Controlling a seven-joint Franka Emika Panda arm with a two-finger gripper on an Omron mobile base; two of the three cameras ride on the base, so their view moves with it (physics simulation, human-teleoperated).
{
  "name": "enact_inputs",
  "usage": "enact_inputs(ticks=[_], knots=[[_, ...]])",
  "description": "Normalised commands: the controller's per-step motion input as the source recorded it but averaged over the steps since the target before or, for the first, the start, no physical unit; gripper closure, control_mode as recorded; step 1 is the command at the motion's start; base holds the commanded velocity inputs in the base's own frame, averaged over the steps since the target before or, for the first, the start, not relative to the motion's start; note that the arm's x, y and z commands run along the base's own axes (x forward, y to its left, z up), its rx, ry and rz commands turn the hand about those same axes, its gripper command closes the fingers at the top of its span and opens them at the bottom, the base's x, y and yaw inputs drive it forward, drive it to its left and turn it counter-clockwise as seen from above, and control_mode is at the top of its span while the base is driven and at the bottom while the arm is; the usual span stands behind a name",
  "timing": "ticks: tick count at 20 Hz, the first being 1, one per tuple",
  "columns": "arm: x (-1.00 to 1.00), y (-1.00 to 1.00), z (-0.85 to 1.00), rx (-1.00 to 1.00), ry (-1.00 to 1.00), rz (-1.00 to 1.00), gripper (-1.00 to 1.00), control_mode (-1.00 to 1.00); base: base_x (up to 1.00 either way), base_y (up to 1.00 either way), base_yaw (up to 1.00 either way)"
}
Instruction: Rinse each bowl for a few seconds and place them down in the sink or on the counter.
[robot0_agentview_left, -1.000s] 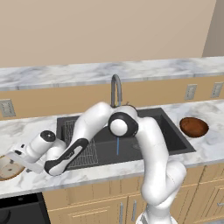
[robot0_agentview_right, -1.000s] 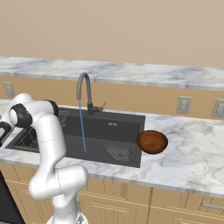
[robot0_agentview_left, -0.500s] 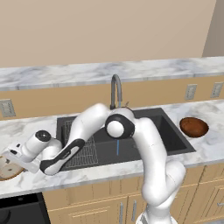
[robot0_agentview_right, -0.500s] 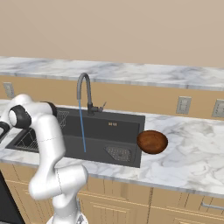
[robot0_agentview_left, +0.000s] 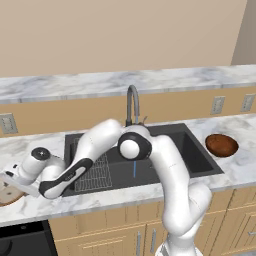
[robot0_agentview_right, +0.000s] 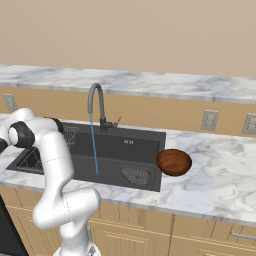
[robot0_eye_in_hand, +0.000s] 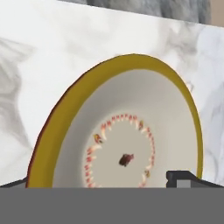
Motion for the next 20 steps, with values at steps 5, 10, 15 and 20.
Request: enact_inputs(ticks=[5, 10, 15, 20], knots=[[0.0, 0.0, -0.3, -0.08, 0.0, -0.04, -1.0, -1.0, 0.0, 0.0, 0.0], [0.0, 0.05, -0.28, -0.09, -0.01, -0.04, 1.0, -1.0, 0.0, 0.0, 0.0], [0.0, 0.02, -0.16, -0.06, -0.04, -0.03, 1.0, -1.0, 0.0, 0.0, 0.0], [0.0, 0.0, -0.03, -0.02, -0.06, -0.03, 1.0, -1.0, 0.0, 0.0, 0.0]])
